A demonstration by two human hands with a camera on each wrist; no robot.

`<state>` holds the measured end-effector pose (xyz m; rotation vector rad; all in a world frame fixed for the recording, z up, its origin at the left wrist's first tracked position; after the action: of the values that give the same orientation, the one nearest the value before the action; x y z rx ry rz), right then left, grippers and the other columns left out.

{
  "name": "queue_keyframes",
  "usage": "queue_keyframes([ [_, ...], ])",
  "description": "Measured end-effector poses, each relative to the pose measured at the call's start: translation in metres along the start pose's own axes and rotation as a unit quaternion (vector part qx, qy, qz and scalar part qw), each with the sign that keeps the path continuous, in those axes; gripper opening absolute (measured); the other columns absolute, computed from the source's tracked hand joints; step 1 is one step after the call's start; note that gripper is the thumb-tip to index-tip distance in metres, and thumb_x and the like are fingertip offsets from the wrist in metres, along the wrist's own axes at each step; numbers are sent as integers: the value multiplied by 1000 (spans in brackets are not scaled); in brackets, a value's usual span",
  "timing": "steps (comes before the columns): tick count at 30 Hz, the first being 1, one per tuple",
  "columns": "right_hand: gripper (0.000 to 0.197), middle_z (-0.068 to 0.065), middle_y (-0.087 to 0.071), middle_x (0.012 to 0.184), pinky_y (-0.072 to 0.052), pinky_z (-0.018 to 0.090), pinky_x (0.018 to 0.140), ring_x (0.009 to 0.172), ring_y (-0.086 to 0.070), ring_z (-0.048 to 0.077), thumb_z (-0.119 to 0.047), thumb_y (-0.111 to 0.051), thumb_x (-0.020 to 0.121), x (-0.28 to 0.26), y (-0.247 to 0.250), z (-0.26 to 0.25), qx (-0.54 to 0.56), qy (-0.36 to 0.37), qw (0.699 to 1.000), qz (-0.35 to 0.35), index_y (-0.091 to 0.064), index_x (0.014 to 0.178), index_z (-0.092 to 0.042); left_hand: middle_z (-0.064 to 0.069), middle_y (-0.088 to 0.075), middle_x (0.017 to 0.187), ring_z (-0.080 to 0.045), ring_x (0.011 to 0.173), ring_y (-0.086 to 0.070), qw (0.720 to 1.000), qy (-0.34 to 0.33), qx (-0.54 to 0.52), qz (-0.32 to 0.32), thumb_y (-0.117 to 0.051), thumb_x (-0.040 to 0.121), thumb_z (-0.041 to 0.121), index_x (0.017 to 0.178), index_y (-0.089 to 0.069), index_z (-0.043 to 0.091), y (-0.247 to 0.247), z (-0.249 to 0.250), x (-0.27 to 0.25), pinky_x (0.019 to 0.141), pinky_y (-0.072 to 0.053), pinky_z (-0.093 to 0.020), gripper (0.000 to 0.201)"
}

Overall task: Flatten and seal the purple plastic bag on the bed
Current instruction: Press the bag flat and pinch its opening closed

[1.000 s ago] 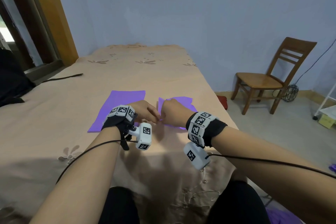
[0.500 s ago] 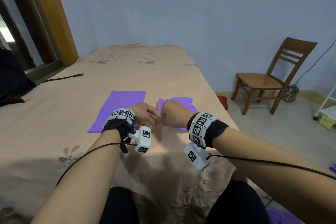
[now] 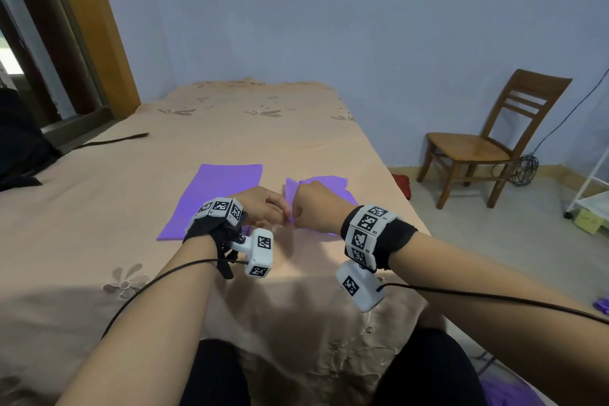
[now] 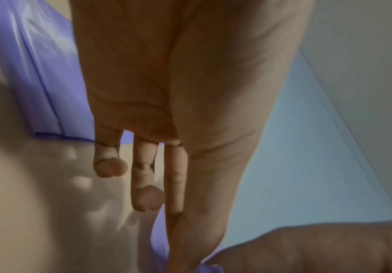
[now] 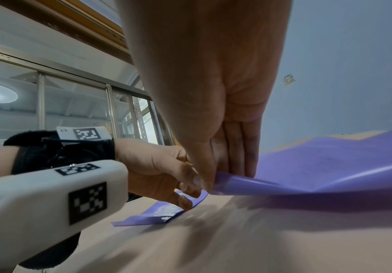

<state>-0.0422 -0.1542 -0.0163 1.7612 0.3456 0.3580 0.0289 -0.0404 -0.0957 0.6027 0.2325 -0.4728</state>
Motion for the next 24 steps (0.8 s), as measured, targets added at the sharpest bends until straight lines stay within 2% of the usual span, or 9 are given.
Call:
queue_keyframes([
  [5,15,9,-54,74,-26,24,45,74,-44,23,-18,-71,84,-4,6,0,-27,-3,1000,9,-63,77,-6,-7,-69,89,-25,84,-45,1000,-1,13,7,-80,58,21,82,-76,22,0,1,-2,63,-27,-31,24],
  [7,17,9,-57,78,-22,21,44,76,-44,22,-19,-71,84,-5,5,3,-30,-10,999,2,-67,82,-3,-5,-65,81,-26,82,-42,1000,-2,12,10,-79,59,20,81,-75,22,2,1,-4,63,-28,-32,22],
  [10,21,11,-57,78,-20,22,43,75,-45,23,-23,-69,86,-7,5,5,-33,-9,999,-1,-63,75,-6,2,-59,71,-26,76,-43,1000,-10,21,-3,-76,63,12,81,-75,23,-2,9,-11,62,-34,-29,21],
  [13,28,10,-52,68,-21,23,43,72,-44,25,-29,-68,87,-8,6,2,-36,-9,999,-4,-64,74,-5,3,-69,87,-15,71,-60,997,-29,70,-28,-79,70,5,88,-75,23,-11,23,-20,71,-45,-27,26],
  [16,25,9,-53,73,-20,24,43,75,-43,24,-26,-68,86,-6,9,0,-46,-14,999,-6,-68,80,-1,5,-72,91,-3,62,-56,995,-40,93,-4,-79,76,11,84,-79,28,-10,33,-24,70,-42,-26,19],
  [18,29,7,-51,67,-21,24,43,75,-46,25,-24,-69,85,-2,7,2,-46,-17,999,-8,-61,65,-5,5,-73,89,-6,68,-50,994,-37,99,19,-80,75,15,77,-80,30,-6,35,-23,64,-36,-23,16],
  [20,43,2,-44,58,-21,24,43,72,-47,26,-24,-69,84,0,5,3,-53,-17,998,-9,-44,51,-14,0,-74,90,-12,78,-47,993,-39,106,31,-81,73,16,72,-80,31,-4,35,-21,63,-33,-26,15],
  [22,41,5,-47,61,-21,24,43,72,-47,26,-22,-68,85,-2,6,2,-46,-15,999,-7,-41,56,-14,-8,-77,93,-16,82,-48,993,-39,111,30,-81,69,19,71,-79,31,-3,34,-19,67,-34,-31,12],
  [24,27,10,-52,72,-19,24,44,73,-45,26,-18,-64,88,-6,8,1,-29,-8,1000,-4,-47,68,-11,-10,-76,91,-16,84,-50,994,-37,101,32,-82,69,20,67,-78,28,-3,32,-18,70,-35,-32,10],
])
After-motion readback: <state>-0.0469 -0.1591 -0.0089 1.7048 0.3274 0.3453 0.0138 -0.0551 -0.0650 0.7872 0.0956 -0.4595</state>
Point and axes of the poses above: each hand's wrist, its own x-axis towards the middle knuckle, its own y-axis out of the back of the hand, z = x × y, the point moved 8 cm from there along x, towards the middle knuckle
